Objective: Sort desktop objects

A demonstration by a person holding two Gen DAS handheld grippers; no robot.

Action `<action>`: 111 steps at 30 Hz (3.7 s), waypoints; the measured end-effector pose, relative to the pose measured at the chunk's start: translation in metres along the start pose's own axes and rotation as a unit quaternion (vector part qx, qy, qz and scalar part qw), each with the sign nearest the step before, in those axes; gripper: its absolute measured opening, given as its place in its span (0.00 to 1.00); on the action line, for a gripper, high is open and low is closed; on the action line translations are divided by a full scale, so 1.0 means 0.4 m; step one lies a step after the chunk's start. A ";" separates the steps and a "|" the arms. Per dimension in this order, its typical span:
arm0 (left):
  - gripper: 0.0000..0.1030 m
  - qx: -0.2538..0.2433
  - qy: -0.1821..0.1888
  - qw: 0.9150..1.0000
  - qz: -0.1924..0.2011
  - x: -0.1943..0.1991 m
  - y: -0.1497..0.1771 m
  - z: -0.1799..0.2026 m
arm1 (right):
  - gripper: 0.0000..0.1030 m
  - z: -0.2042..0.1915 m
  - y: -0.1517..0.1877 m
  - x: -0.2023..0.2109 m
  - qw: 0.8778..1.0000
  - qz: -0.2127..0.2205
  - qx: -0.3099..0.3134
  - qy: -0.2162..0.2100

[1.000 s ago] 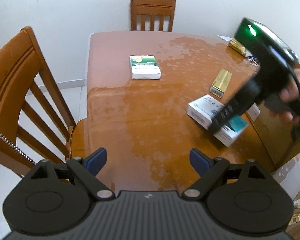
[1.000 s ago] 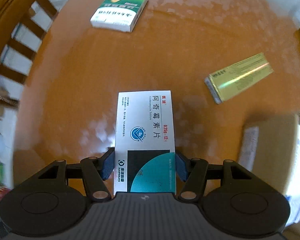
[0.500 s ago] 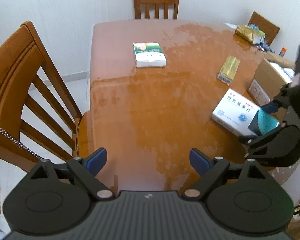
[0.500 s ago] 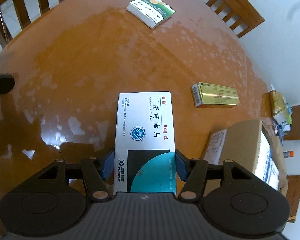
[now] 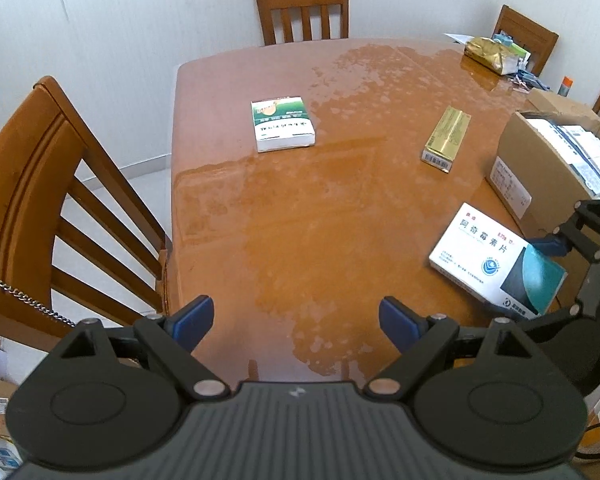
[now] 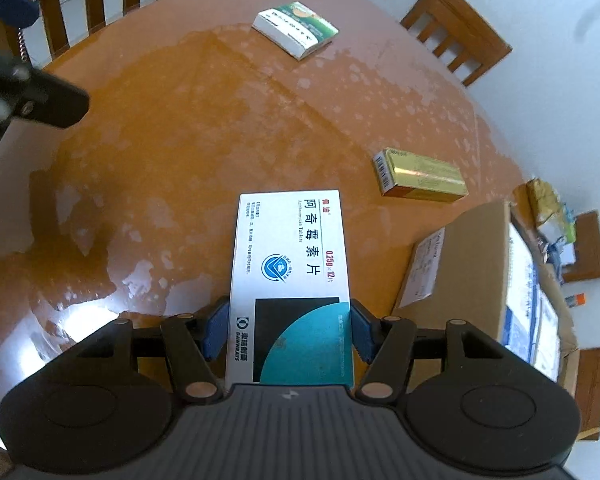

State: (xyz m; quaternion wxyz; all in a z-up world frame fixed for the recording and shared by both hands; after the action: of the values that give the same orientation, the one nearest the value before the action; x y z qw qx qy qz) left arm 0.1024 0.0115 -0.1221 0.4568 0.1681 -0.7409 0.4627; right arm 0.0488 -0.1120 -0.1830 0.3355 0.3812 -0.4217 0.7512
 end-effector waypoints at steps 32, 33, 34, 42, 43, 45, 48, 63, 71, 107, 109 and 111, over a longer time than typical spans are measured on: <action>0.87 -0.052 0.002 0.998 0.021 -0.070 -0.198 0.050 | 0.64 -0.109 0.048 0.060 0.938 0.171 0.286 0.094; 0.87 -0.060 0.019 0.998 0.024 -0.079 -0.217 0.070 | 0.64 -0.109 0.050 0.058 0.936 0.172 0.291 0.096; 0.87 -0.066 0.038 0.997 0.024 -0.088 -0.229 0.089 | 0.64 -0.107 0.051 0.056 0.936 0.171 0.292 0.097; 0.87 -0.077 0.123 0.989 -0.006 -0.143 -0.236 0.188 | 0.63 -0.090 0.054 0.057 0.939 0.168 0.285 0.094; 0.87 -0.072 0.128 0.989 -0.010 -0.146 -0.230 0.190 | 0.63 -0.089 0.055 0.058 0.939 0.168 0.285 0.093; 0.87 -0.062 0.137 0.988 -0.016 -0.150 -0.219 0.191 | 0.63 -0.087 0.056 0.060 0.940 0.168 0.283 0.091; 0.89 -0.055 0.141 0.988 -0.019 -0.150 -0.207 0.185 | 0.65 -0.084 0.058 0.066 0.942 0.166 0.279 0.085; 0.90 -0.032 0.097 0.994 -0.036 -0.136 -0.120 0.111 | 0.72 -0.020 0.068 0.119 0.977 0.084 0.185 -0.068; 0.90 0.010 0.043 0.998 -0.042 -0.097 -0.029 0.003 | 0.72 -0.049 0.036 0.083 0.956 0.070 0.265 -0.110; 0.90 -0.081 0.119 0.989 -0.032 -0.091 0.089 0.190 | 0.70 -0.014 0.053 -0.002 0.845 -0.305 -0.065 -0.436; 0.90 -0.087 0.118 0.989 -0.027 -0.091 0.085 0.193 | 0.70 -0.012 0.062 -0.003 0.843 -0.311 -0.068 -0.433; 0.90 -0.089 0.121 0.988 -0.022 -0.086 0.081 0.196 | 0.70 -0.011 0.043 -0.032 0.846 -0.309 -0.076 -0.428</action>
State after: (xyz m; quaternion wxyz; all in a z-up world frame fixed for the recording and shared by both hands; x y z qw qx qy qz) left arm 0.0581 -0.0436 -0.1800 0.5659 0.0857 -0.7149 0.4016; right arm 0.0395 -0.1177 -0.2018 0.3646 0.7489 -0.4397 0.3359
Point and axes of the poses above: each gripper's, at about its wrist camera, not at the fingertips, and x roughly against the way its jaws point, z to its right, y to its underside, the point moved 10 cm from there along -x, roughly the way its jaws point, and after that the axes turned 13 degrees about -x, right-handed, at the moved point
